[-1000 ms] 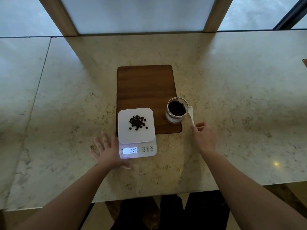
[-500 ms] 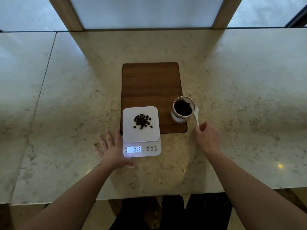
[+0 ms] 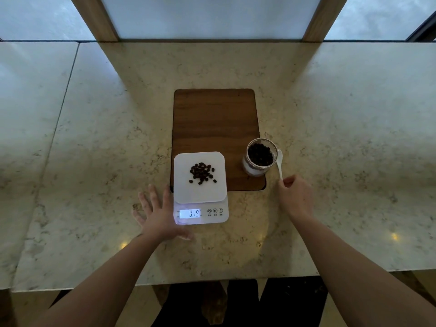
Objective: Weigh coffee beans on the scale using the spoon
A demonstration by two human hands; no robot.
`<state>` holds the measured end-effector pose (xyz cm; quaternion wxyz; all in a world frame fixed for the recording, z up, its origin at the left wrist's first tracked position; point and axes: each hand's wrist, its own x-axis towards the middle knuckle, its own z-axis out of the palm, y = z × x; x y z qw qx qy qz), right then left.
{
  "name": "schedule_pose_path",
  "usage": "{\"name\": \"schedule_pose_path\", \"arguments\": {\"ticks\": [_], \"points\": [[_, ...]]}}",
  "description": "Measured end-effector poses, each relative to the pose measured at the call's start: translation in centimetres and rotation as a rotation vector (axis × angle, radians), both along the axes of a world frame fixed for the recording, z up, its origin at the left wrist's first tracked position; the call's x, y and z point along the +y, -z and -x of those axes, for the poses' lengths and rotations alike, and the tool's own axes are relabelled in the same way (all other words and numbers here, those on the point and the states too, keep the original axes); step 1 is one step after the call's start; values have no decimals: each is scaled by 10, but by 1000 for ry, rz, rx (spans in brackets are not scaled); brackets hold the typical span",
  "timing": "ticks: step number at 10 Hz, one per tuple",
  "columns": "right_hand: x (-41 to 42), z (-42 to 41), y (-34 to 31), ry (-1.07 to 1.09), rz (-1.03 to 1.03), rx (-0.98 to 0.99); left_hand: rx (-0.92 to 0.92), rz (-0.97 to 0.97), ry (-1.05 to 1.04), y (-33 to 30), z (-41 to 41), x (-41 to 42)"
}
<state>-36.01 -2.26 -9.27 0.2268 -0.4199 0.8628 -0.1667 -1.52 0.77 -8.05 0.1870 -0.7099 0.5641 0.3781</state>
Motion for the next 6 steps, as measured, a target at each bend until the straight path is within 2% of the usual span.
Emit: {"name": "schedule_pose_path", "arguments": {"ticks": [1,2,3,6], "points": [[1,-3,-4,52,19,-24,-5,3,10,3,-1,0],[10,-21,-5,8,65,-12,-15,2,5,4,-1,-1],[28,-52,-3,-91,100,-38,-17,9,14,6,-1,-1],[66,-114,1,-444,80,65,-55,55,27,5,-1,6]]}}
